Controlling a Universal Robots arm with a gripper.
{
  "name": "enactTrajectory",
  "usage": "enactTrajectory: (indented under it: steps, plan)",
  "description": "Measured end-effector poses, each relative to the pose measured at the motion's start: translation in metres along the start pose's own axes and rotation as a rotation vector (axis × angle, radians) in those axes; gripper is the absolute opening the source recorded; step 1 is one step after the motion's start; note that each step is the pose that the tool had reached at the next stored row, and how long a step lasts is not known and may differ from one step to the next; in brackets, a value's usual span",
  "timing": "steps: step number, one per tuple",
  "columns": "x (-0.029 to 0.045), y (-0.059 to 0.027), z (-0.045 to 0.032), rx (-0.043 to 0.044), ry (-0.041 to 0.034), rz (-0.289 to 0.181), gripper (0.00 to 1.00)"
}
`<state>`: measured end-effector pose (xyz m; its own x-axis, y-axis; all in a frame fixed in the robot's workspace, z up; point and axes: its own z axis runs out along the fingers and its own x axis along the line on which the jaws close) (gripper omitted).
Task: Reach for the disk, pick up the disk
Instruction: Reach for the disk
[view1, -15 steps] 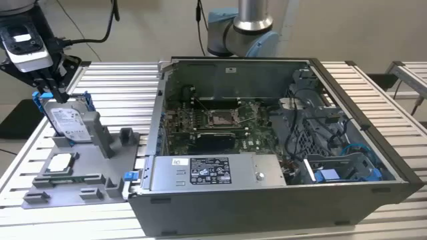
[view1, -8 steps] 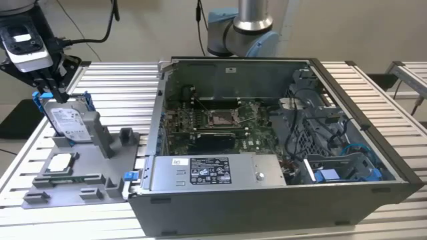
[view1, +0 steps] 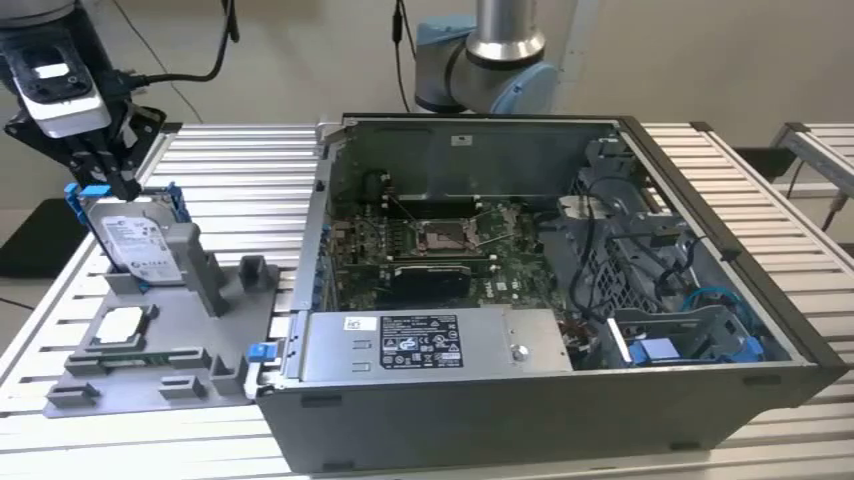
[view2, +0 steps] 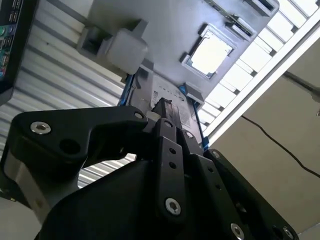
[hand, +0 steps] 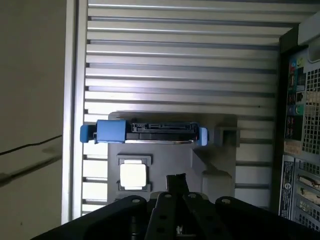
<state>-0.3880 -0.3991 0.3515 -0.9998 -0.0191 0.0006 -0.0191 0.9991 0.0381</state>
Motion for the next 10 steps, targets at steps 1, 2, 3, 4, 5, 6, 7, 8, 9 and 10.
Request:
enactTrajectory:
  steps: [1,2,3,4,5,6,7,8,9,10]
  plan:
    - [0.0,0.0036,0.0004,-0.0001,-0.0002,0.0,0.0]
    - [0.0,0.0075,0.0006,0.0,-0.0001,0.0,0.0]
    - [0.0003,0.0119,0.001,-0.0001,-0.0001,0.0,0.0]
    - [0.0009,0.0165,0.0015,-0.0001,-0.0001,0.0,0.0]
    - [0.0021,0.0209,0.002,-0.0001,-0.0001,0.0,0.0]
    - [0.004,0.0247,0.0024,-0.0002,-0.0002,0.0,0.0]
    - [0.0069,0.0278,0.0029,-0.0002,-0.0002,0.0,0.0]
    - [0.0099,0.0293,0.0031,-0.0001,-0.0001,0.0,0.0]
    - [0.0134,0.0304,0.0033,0.0,-0.0001,0.0,0.0]
    - [0.017,0.0312,0.0035,-0.0001,0.0,0.0,0.0]
